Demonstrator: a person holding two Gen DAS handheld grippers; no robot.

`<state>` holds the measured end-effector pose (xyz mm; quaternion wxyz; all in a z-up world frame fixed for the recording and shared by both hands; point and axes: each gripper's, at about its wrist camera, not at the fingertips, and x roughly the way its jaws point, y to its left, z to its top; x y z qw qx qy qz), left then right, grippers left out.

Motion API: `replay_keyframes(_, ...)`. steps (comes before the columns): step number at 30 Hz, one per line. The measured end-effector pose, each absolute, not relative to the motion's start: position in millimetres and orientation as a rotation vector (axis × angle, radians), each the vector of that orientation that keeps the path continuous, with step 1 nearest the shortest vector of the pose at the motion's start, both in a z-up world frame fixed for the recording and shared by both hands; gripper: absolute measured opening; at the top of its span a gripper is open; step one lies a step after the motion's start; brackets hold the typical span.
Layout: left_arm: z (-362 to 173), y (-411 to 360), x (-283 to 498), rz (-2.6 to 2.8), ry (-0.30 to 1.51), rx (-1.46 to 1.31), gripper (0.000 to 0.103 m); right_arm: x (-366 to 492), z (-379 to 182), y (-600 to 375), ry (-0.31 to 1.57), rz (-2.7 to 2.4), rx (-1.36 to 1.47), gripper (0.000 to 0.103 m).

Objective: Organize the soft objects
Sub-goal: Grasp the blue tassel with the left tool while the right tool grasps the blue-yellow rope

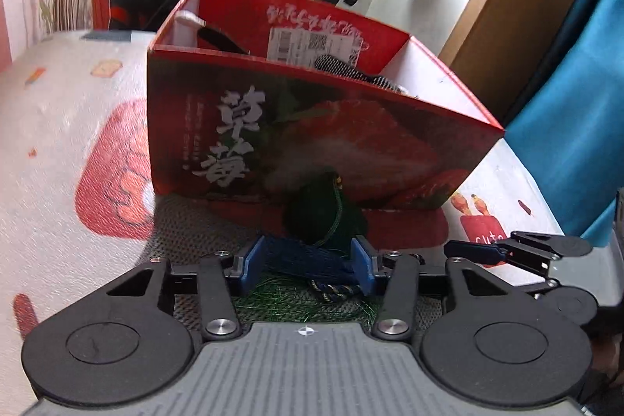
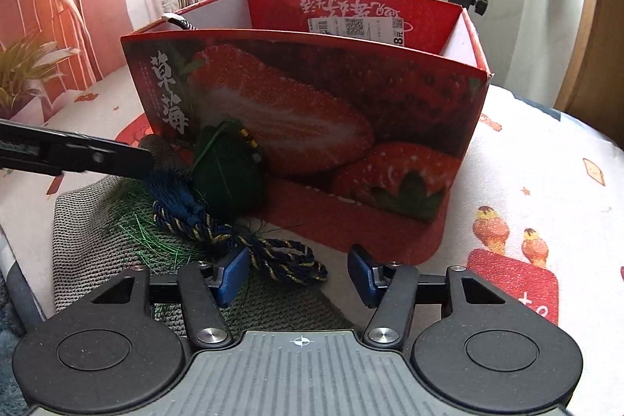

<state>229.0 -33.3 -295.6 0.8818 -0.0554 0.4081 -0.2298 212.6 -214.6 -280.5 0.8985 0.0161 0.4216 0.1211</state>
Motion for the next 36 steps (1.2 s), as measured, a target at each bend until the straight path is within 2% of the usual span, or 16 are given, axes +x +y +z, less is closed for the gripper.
replay_keyframes(12,-316,-42,239,-0.481,0.887,-0.123,0.051,223,-295,-214,0.922,0.265,0.054,0.051)
replay_keyframes(24,-311,-36,227,-0.538,0.888,-0.176,0.056,225,-298,-213,0.922,0.281,0.056,0.029)
replay_keyframes(30,-310,-45,218,-0.555,0.875,-0.088,0.056,226,-296,-211,0.917,0.292,0.057,0.018)
replay_keyframes(36,-309,-40,215,-0.537,0.868,-0.066,0.055,226,-295,-211,0.919,0.297,0.068,0.014)
